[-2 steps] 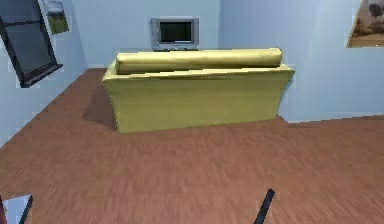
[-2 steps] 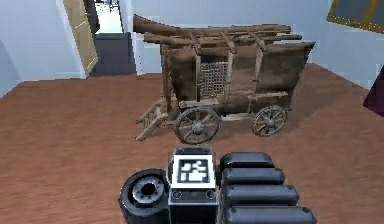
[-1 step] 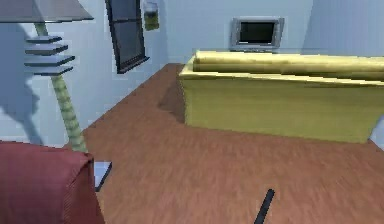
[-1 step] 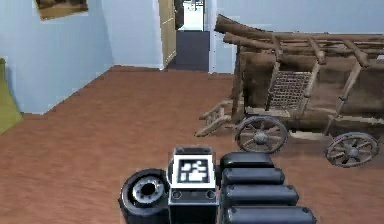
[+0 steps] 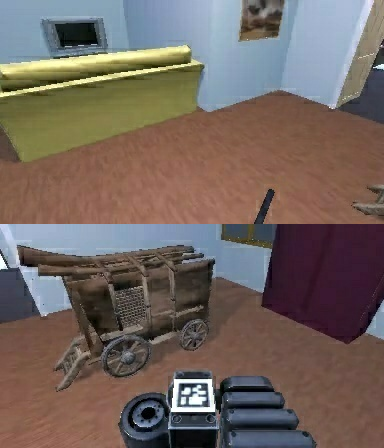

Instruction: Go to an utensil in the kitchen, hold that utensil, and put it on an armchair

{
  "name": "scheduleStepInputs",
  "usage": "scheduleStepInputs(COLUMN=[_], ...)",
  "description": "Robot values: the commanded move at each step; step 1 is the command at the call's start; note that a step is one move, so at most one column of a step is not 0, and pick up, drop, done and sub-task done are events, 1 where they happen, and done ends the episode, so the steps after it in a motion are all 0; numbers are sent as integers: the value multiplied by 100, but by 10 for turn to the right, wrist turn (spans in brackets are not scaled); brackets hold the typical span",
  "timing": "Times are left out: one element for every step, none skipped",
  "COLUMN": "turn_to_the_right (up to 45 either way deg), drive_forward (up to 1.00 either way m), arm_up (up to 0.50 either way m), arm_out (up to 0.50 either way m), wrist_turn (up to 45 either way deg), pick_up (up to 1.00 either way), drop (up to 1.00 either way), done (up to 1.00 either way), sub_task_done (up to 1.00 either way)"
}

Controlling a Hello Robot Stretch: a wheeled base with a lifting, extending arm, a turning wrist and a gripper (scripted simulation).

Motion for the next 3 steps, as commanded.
scheduleStepInputs(turn_to_the_right=[450,240,450], drive_forward=[0,0,0], arm_up=[0,0,0], arm_out=[0,0,0], wrist_turn=[0,0,0], pick_up=[0,0,0], drop=[0,0,0], done=[0,0,0], sub_task_done=[0,0,0])
